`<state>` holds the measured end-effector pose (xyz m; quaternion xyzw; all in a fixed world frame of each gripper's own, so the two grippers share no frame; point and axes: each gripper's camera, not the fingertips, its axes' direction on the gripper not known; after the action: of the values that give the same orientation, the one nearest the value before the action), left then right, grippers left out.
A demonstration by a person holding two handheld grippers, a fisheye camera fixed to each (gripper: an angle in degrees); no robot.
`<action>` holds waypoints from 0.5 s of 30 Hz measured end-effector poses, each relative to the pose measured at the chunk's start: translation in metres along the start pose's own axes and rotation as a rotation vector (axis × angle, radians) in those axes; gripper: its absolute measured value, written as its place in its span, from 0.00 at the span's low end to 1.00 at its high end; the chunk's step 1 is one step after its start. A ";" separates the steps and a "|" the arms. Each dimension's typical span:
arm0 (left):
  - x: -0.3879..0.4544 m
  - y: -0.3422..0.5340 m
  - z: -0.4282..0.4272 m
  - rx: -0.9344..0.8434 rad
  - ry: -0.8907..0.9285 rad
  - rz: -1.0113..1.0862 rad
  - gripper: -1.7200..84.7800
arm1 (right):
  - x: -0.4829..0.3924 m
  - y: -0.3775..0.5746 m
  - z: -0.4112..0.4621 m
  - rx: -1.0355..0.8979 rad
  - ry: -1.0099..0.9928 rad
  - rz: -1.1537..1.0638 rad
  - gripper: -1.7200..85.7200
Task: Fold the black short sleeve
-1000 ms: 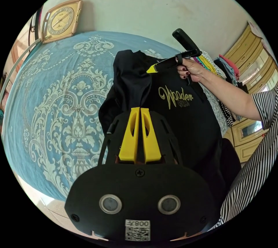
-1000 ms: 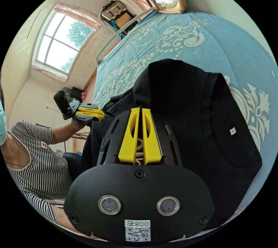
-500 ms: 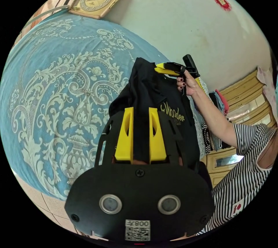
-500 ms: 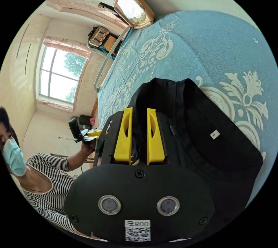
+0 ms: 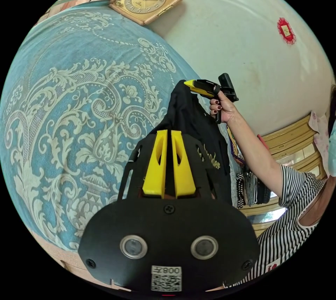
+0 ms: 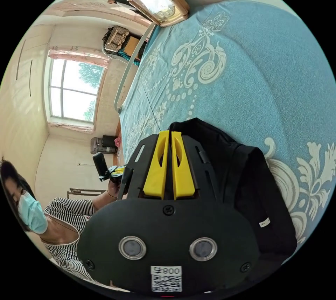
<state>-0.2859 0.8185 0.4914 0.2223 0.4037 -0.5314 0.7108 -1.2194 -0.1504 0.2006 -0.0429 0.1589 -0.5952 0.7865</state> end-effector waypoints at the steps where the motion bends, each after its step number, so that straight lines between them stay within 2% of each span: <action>1: -0.005 0.000 -0.001 0.008 0.003 -0.008 0.05 | -0.001 -0.005 0.003 -0.004 0.003 -0.013 0.04; 10: -0.028 0.005 -0.001 0.041 -0.018 -0.063 0.03 | -0.002 -0.041 0.041 -0.087 0.164 -0.053 0.03; 15: -0.038 0.009 -0.002 0.067 0.006 -0.104 0.02 | 0.022 -0.035 0.038 -0.043 0.073 -0.009 0.03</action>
<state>-0.2821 0.8454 0.5203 0.2261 0.3988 -0.5800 0.6734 -1.2347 -0.1863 0.2410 -0.0388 0.2000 -0.5962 0.7765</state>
